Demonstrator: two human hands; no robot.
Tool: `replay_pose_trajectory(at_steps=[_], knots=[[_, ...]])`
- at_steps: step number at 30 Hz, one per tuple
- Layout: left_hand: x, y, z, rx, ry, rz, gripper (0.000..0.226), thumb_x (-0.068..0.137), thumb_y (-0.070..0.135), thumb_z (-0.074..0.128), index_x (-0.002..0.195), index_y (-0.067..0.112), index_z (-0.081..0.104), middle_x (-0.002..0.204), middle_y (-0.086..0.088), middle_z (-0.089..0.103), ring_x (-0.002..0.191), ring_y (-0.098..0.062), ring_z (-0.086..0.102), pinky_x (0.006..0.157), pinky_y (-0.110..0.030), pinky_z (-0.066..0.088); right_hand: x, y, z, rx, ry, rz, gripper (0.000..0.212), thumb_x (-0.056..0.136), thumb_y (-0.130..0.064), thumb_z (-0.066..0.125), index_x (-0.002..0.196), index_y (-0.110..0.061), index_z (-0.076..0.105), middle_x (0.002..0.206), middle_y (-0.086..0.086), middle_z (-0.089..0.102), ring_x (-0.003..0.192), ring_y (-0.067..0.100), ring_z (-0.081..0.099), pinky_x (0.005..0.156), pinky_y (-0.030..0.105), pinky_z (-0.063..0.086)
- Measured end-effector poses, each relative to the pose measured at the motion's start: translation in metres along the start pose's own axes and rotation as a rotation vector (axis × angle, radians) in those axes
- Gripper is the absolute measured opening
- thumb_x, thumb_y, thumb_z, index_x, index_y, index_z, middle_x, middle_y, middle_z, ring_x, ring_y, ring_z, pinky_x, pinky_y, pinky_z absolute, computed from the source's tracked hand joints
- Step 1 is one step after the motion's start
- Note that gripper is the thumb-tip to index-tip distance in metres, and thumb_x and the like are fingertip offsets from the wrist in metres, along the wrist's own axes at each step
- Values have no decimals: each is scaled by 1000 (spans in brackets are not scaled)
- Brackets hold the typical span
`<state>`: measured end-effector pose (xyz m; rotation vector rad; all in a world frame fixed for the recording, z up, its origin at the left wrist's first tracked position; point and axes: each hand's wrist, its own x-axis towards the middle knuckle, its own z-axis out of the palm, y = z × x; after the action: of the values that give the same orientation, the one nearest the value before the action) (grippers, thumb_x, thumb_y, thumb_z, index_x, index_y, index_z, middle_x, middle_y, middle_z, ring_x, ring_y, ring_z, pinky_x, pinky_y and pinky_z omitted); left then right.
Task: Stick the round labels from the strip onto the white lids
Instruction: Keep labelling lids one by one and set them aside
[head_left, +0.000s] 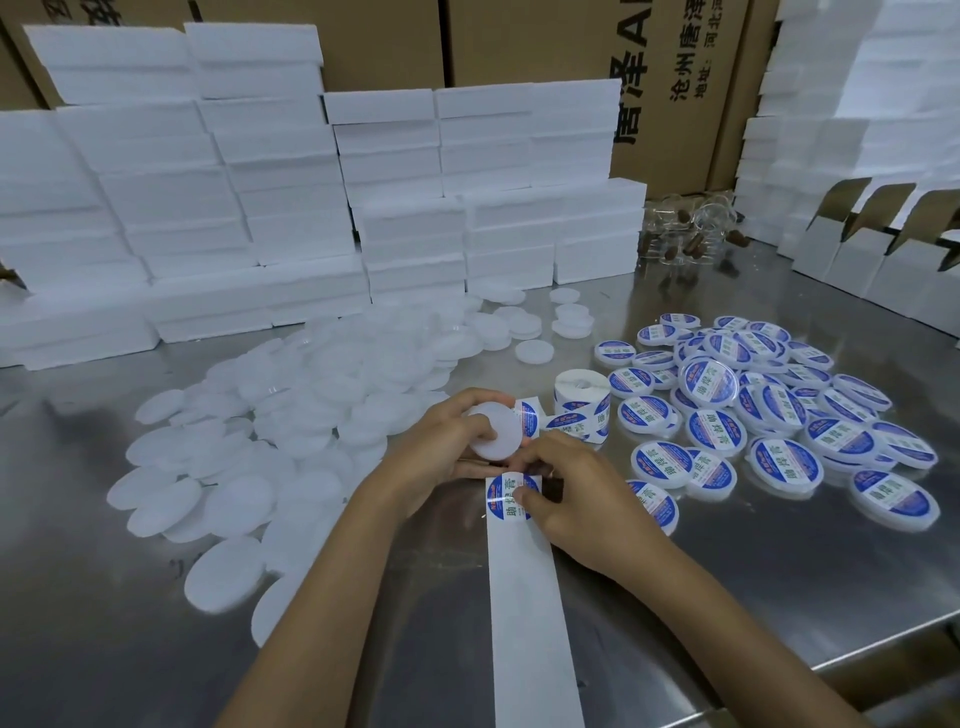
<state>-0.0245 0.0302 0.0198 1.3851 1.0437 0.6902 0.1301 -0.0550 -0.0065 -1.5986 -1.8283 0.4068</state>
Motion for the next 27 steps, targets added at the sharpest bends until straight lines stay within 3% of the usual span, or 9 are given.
replay_pose_trajectory(at_steps=[2, 5, 9, 13, 17, 20, 24, 27], knots=[[-1, 2, 0, 12, -1, 4, 40, 96, 2, 46, 114, 27, 71, 128, -15, 64, 101, -30, 73, 86, -41, 62, -3, -3, -1, 39, 49, -44, 14, 90, -16, 69, 103, -20, 66, 104, -9, 60, 96, 3, 55, 81, 10, 43], [-5, 4, 0, 1, -16, 8, 42, 94, 1, 45, 113, 26, 72, 124, -16, 65, 97, -31, 74, 77, -36, 62, -5, -8, -5, 153, 132, -132, 11, 87, -8, 70, 91, -16, 64, 95, -8, 61, 93, 9, 56, 83, 20, 45], [-9, 7, 2, -75, -38, 14, 43, 90, -5, 42, 109, 18, 73, 115, -19, 70, 88, -26, 75, 66, -31, 60, 1, -13, -17, 556, 240, -13, 18, 87, -2, 68, 89, -18, 60, 90, -3, 66, 88, 13, 63, 77, 18, 51], [-10, 10, 1, -305, -85, 71, 42, 92, -11, 36, 118, 4, 67, 115, -32, 68, 97, -49, 71, 79, -46, 63, 19, -18, -31, 954, 324, 125, 19, 91, 0, 61, 97, -14, 52, 85, 3, 73, 74, 14, 70, 62, 21, 54], [-6, 15, -2, -593, -21, 162, 33, 98, -6, 37, 117, 1, 63, 109, -29, 72, 100, -45, 71, 80, -44, 63, 39, -23, -32, 904, 302, 167, 23, 90, -2, 64, 102, -18, 52, 93, 1, 74, 79, 16, 73, 63, 26, 58], [-4, 18, -4, -746, 60, 174, 26, 101, 11, 49, 117, -3, 65, 120, -28, 68, 108, -42, 69, 84, -47, 62, 48, -30, -22, 805, 305, 112, 29, 86, 2, 67, 97, -22, 54, 98, 3, 71, 77, 10, 71, 65, 24, 57], [-7, 21, -1, -700, 36, 176, 46, 109, 36, 34, 126, 1, 59, 121, -27, 69, 109, -39, 68, 94, -47, 57, 52, -35, -2, 733, 331, 38, 31, 85, 3, 68, 94, -24, 55, 98, -4, 66, 86, 20, 70, 70, 26, 56], [-10, 25, 3, -642, 22, 180, 53, 108, 43, 30, 129, 4, 59, 121, -24, 69, 108, -36, 67, 98, -45, 53, 53, -35, 5, 676, 373, 17, 29, 85, -1, 69, 94, -26, 55, 89, -14, 64, 74, 18, 66, 64, 22, 51]])
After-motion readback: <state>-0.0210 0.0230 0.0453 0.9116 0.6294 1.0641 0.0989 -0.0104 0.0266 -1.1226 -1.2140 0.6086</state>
